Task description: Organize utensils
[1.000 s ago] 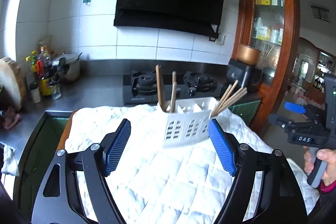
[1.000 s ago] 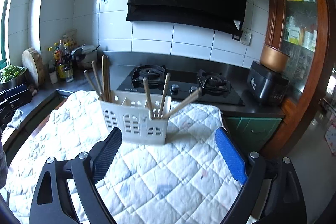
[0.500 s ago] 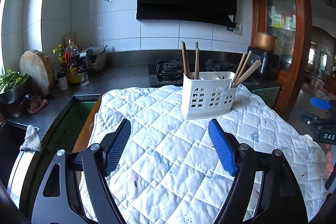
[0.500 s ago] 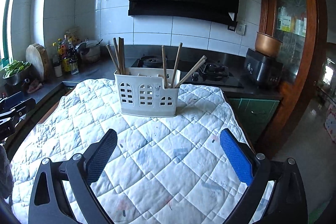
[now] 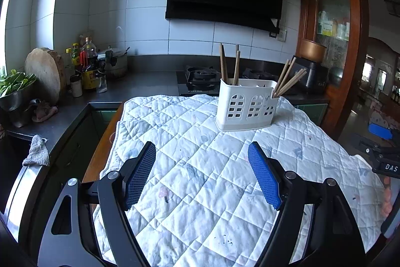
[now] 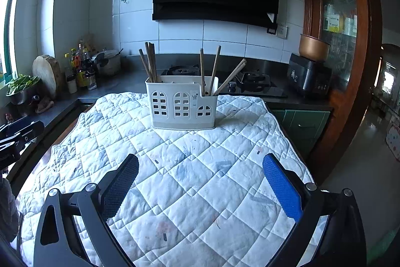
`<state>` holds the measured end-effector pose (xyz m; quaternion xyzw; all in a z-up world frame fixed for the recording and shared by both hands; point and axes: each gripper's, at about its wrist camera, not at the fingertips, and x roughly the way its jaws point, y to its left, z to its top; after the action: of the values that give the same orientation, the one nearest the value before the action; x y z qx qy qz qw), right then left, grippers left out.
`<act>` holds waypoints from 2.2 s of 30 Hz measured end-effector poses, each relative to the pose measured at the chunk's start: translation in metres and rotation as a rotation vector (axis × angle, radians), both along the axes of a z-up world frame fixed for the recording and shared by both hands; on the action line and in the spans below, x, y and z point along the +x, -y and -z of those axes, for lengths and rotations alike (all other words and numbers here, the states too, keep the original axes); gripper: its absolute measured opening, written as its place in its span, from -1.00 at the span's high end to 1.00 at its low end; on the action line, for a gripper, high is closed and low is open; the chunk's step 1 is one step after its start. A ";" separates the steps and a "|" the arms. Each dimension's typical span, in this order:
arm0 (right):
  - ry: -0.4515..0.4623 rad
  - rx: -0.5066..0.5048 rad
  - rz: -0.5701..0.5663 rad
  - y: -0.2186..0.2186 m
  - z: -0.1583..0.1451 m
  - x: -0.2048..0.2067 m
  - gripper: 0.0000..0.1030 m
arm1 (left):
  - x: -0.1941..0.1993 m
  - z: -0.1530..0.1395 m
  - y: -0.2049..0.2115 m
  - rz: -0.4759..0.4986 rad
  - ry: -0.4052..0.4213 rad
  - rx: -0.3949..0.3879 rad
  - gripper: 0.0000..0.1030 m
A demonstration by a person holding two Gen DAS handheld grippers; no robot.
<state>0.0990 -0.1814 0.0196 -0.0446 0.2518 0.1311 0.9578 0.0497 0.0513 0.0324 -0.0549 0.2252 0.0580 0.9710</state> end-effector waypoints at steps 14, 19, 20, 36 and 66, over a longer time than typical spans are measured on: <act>-0.031 0.004 0.004 -0.001 0.013 -0.011 -0.87 | -0.010 0.015 0.007 0.040 -0.038 0.016 -0.63; -0.031 -0.001 0.001 -0.002 0.013 -0.011 -0.87 | -0.010 0.016 0.009 0.059 -0.040 0.011 -0.63; -0.030 -0.003 -0.001 -0.003 0.013 -0.011 -0.87 | -0.010 0.016 0.009 0.062 -0.042 0.008 -0.63; -0.054 -0.022 -0.029 -0.014 0.023 -0.010 -0.87 | -0.007 0.021 0.020 0.106 -0.057 -0.007 -0.66; -0.052 -0.024 -0.044 -0.017 0.025 -0.010 -0.87 | -0.004 0.028 0.020 0.101 -0.069 -0.017 -0.66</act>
<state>0.0886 -0.1647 -0.0051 -0.0583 0.2771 0.1504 0.9472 0.0453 0.0314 0.0041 -0.0499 0.2617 0.0089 0.9638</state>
